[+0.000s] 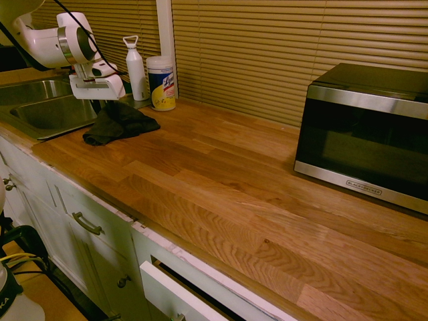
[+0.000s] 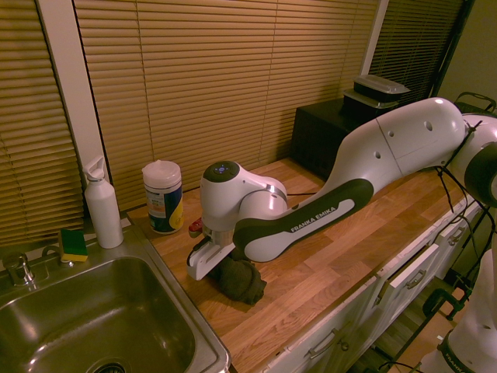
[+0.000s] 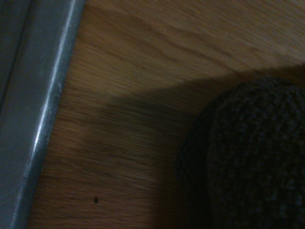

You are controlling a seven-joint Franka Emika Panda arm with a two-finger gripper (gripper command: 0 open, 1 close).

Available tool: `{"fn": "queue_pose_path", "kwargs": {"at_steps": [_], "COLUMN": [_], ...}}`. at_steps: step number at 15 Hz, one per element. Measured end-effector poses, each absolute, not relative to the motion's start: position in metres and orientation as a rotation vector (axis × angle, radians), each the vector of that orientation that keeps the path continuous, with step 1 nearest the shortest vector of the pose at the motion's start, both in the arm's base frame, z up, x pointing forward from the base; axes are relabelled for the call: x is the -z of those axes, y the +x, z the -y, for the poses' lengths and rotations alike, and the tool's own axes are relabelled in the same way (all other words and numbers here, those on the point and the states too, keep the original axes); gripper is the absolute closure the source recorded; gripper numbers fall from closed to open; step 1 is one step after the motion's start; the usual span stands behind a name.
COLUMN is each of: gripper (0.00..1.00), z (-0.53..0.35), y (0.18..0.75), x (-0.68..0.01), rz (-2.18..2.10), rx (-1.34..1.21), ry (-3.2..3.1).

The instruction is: Clear the spill

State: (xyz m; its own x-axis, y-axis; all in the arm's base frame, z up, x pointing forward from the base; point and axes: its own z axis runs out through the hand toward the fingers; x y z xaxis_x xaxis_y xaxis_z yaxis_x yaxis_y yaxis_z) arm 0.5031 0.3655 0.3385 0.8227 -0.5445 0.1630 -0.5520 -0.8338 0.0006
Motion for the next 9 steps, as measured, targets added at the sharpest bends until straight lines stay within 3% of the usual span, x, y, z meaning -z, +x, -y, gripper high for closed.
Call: {"fn": "queue_pose_path", "kwargs": {"at_steps": [9], "gripper": [0.00], "z": [-0.358], "y": [0.486], "x": [-0.435], "rz": [0.973], "rx": [-0.394], "ry": [2.980]}}
